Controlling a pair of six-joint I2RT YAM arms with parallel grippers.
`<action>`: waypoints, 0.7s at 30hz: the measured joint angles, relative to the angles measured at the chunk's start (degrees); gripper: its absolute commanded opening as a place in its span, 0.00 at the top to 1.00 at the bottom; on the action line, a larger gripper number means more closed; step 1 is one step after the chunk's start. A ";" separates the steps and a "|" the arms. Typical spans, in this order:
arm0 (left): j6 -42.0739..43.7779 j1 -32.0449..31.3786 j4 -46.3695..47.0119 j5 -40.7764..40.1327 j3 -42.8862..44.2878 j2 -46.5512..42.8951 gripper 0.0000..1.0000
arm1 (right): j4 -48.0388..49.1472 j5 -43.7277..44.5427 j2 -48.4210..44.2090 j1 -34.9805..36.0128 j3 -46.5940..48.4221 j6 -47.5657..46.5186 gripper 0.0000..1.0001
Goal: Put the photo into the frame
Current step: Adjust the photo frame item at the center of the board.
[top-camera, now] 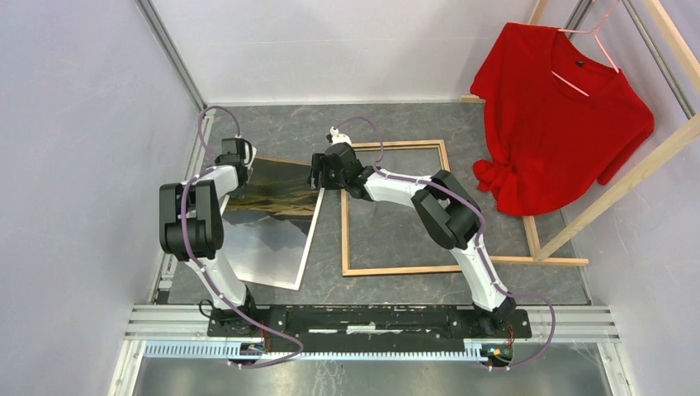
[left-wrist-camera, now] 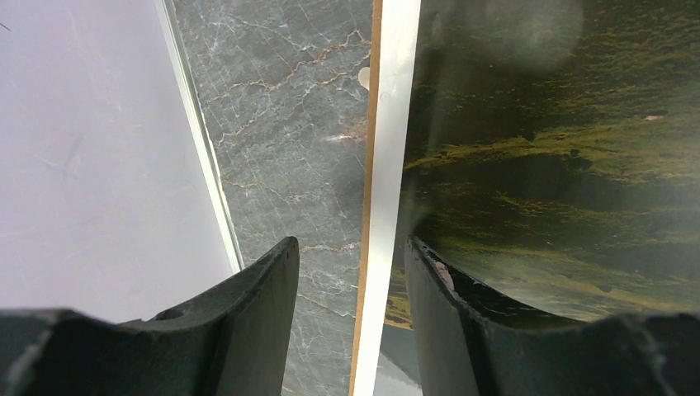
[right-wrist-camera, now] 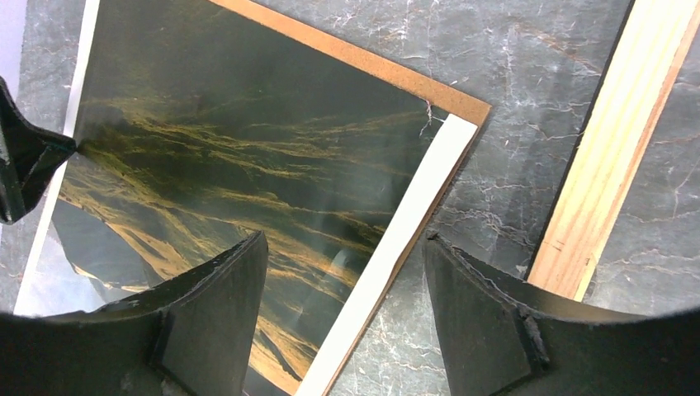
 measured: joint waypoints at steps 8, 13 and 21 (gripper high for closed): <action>0.02 0.00 0.02 0.00 0.00 0.00 0.42 | -1.95 -0.04 1.57 0.00 1.66 1.33 0.38; 0.02 0.00 0.17 -0.11 -0.11 0.00 0.42 | -2.75 0.20 1.68 0.00 1.68 1.70 0.64; 0.46 0.00 0.83 -0.44 -0.44 0.07 0.42 | -3.76 1.60 1.68 -0.52 1.29 1.68 0.81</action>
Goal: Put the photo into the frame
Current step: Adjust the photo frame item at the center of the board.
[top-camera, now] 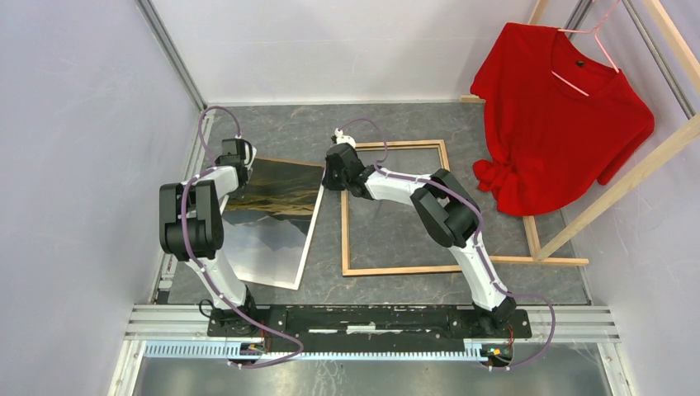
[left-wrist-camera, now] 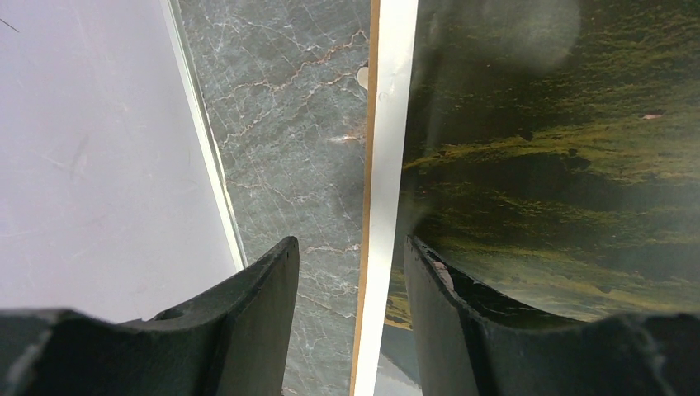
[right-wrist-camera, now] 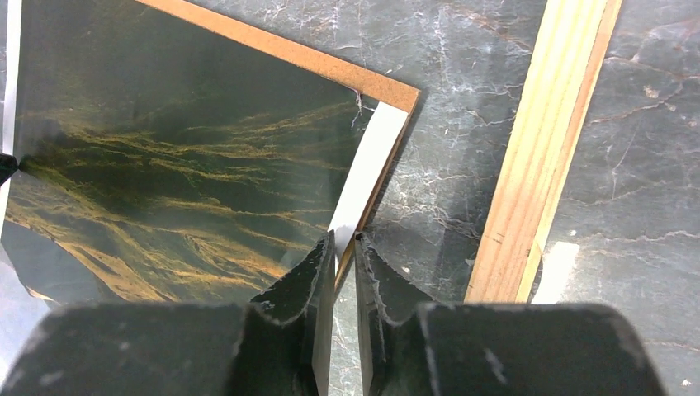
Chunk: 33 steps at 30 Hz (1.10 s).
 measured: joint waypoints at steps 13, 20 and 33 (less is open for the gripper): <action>0.48 0.04 0.79 -1.29 -0.37 -0.37 0.24 | 0.70 0.33 -0.02 -0.02 -0.35 0.00 1.00; 0.28 1.92 -5.31 2.84 2.84 -1.11 0.12 | 3.15 -0.94 -3.82 0.37 -4.63 -0.04 1.00; 0.33 5.14 -11.28 5.25 3.45 -2.69 0.11 | 5.57 -1.14 -10.32 0.74 -8.74 0.09 0.46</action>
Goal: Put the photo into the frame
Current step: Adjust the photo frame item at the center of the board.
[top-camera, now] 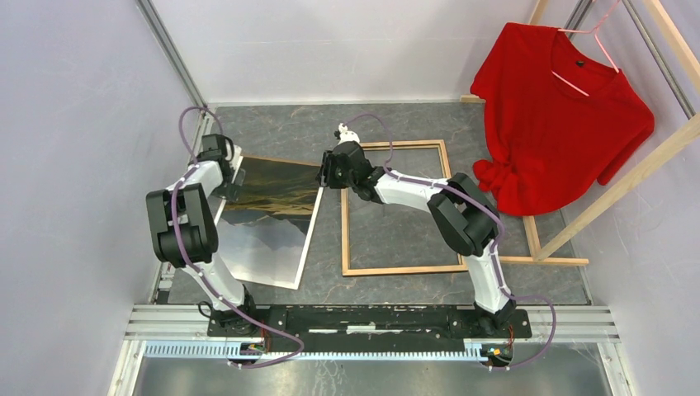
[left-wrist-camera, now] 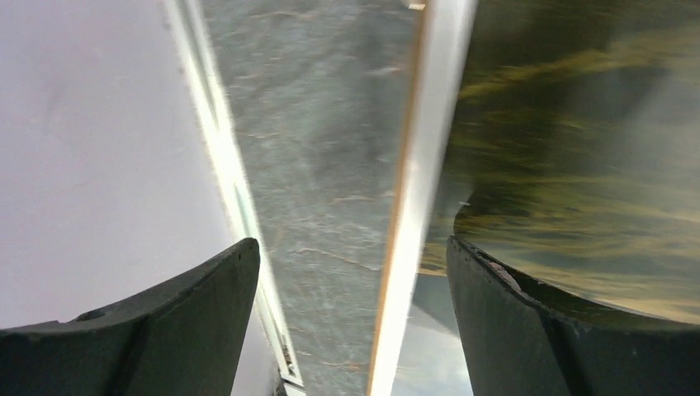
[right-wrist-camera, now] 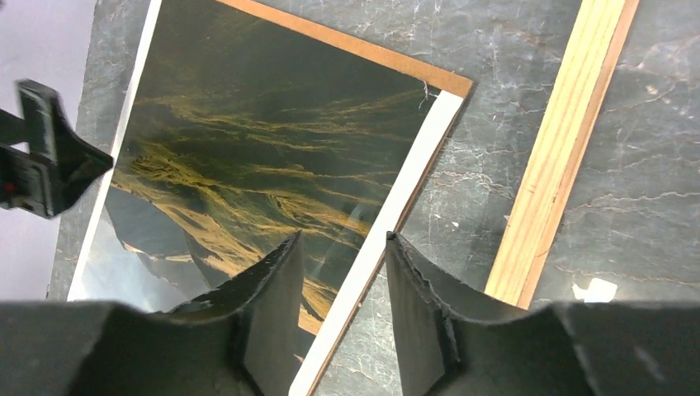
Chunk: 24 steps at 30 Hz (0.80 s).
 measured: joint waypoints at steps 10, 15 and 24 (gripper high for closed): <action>-0.02 7.15 3.26 -0.92 5.84 0.68 0.18 | -1.25 -0.48 8.17 0.00 4.42 1.88 0.48; -0.02 5.86 5.81 -0.48 2.47 3.28 0.19 | -0.87 -0.46 8.81 0.00 5.29 2.54 0.62; 0.04 2.97 10.99 -2.27 -2.43 2.47 0.21 | -2.49 0.09 9.60 -0.04 6.10 2.45 0.72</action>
